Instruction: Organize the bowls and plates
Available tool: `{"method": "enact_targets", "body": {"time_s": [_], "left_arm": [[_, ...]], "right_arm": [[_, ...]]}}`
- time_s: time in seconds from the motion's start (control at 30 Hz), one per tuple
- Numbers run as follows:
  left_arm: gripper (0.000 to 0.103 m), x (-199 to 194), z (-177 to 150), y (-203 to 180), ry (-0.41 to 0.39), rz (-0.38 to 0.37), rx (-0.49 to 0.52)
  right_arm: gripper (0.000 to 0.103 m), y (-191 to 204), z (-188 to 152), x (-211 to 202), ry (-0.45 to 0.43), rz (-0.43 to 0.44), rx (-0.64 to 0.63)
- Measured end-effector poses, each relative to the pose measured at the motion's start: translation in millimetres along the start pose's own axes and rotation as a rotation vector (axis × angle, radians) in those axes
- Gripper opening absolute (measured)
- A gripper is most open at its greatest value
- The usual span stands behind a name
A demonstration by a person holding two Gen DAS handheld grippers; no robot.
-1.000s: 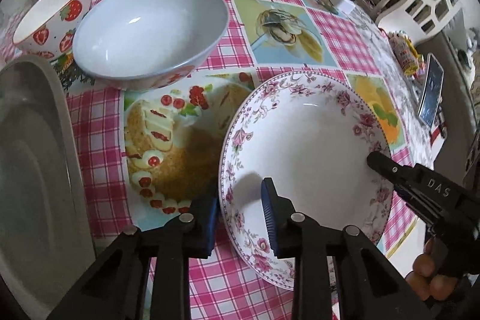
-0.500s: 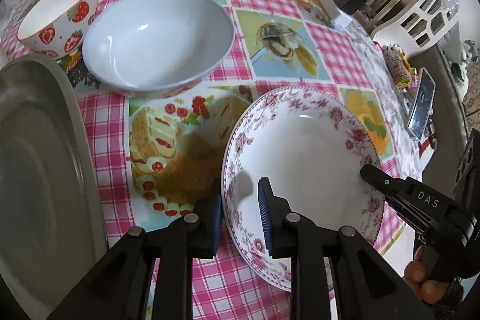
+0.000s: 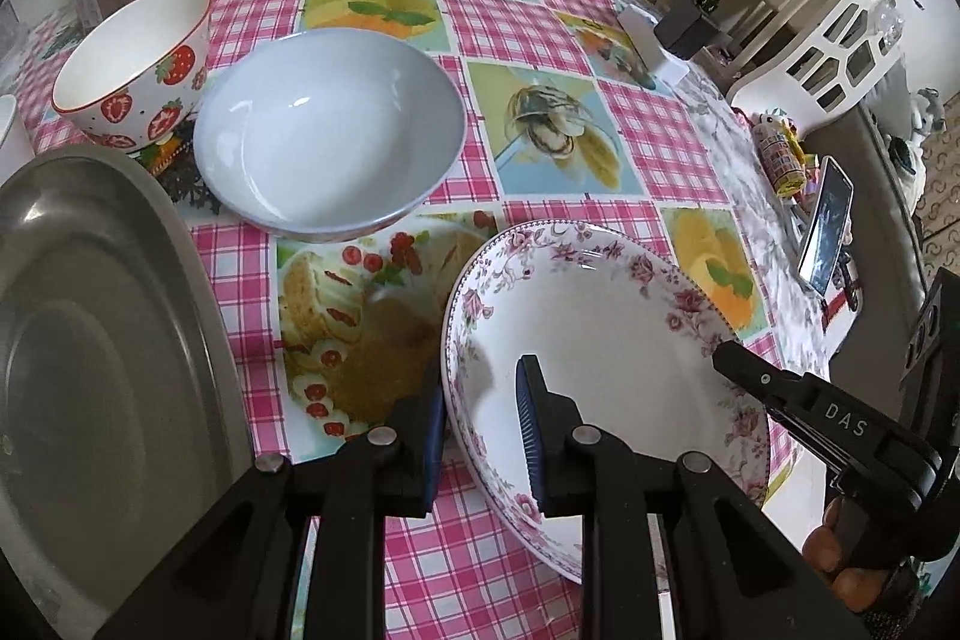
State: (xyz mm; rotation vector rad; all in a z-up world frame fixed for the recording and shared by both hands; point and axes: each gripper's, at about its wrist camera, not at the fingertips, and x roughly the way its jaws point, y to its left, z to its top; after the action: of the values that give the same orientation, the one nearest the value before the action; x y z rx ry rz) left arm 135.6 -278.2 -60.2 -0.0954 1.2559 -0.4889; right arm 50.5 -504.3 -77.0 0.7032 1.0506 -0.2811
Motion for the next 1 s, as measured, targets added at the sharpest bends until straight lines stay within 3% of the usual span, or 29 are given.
{"method": "enact_targets", "body": {"time_s": [0.57,1.0], "left_arm": [[0.024,-74,10,-7,-0.186,-0.060,0.017],[0.023,-95,12,33,-0.219,-0.088,-0.067]], "right_arm": [[0.017,26,5,-57,-0.165,0.087,-0.045],[0.017,65,-6,-71,-0.223,0.146,-0.113]]}}
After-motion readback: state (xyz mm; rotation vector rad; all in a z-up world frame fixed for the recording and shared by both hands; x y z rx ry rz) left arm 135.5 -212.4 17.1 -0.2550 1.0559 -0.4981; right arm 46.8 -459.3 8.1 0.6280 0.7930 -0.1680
